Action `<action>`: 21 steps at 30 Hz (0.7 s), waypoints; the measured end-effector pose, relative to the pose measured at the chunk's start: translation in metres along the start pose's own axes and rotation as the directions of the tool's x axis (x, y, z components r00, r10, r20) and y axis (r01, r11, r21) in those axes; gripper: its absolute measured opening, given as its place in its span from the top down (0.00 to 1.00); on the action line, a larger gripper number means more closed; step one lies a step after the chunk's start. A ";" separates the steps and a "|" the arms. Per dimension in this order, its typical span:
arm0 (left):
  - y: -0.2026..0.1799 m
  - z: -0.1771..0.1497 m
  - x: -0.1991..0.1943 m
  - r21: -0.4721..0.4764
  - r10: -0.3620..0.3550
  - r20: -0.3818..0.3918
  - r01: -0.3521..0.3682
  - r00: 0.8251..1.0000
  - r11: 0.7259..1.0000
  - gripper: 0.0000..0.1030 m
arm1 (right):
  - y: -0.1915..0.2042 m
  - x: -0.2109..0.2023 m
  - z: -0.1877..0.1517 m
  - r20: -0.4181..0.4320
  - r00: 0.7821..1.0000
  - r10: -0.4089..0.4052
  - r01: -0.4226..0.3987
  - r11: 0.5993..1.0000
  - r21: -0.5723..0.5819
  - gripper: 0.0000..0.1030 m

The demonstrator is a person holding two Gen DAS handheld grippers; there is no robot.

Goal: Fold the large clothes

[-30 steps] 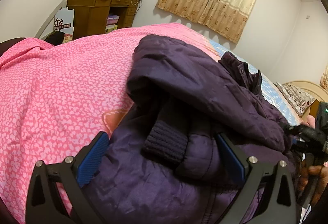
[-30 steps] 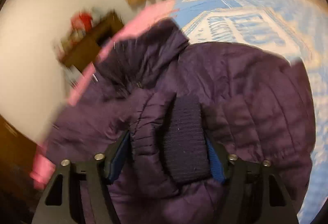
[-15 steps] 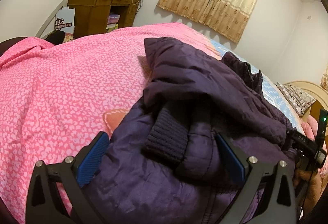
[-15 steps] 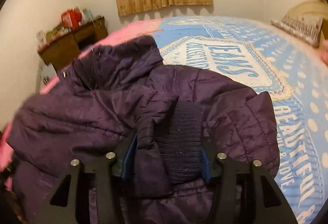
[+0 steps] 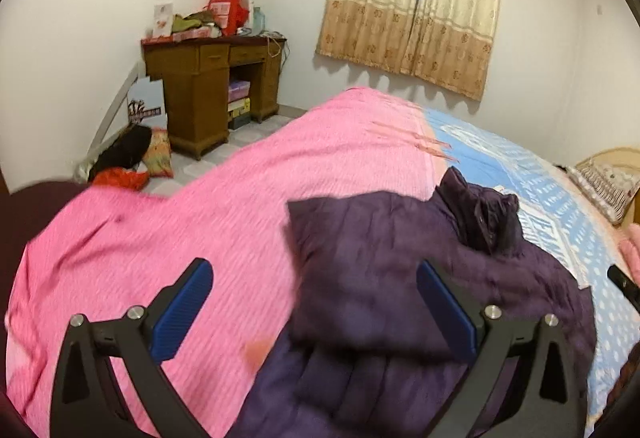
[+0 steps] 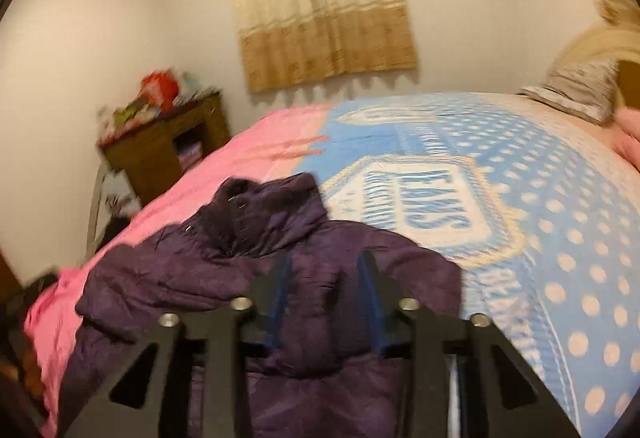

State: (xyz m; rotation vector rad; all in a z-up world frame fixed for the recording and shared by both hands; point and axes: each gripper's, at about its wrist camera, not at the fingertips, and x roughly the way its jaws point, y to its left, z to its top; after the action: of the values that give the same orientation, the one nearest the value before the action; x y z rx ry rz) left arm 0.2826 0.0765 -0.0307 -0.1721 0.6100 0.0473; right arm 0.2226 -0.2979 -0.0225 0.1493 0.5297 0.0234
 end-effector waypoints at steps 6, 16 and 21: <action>-0.018 -0.012 0.080 0.080 0.221 -0.075 -0.215 0.972 0.973 0.00 | 0.005 0.081 -0.015 -0.165 0.985 -0.044 0.039 0.999 -0.035 0.74; 0.024 -0.034 0.121 -0.036 0.119 -0.225 -0.130 0.967 0.991 0.00 | -0.029 0.111 -0.040 -0.187 0.980 0.064 -0.045 0.994 0.101 0.72; 0.021 -0.030 0.123 -0.049 0.095 -0.249 -0.111 0.964 0.993 0.00 | -0.021 0.111 -0.038 -0.186 0.982 0.038 -0.025 0.997 0.072 0.70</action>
State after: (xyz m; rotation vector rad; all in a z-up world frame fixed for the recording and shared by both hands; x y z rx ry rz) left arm 0.3638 0.0915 -0.1286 -0.2087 0.8664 0.1476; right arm 0.2987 -0.3072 -0.1137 0.2246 0.7166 0.0506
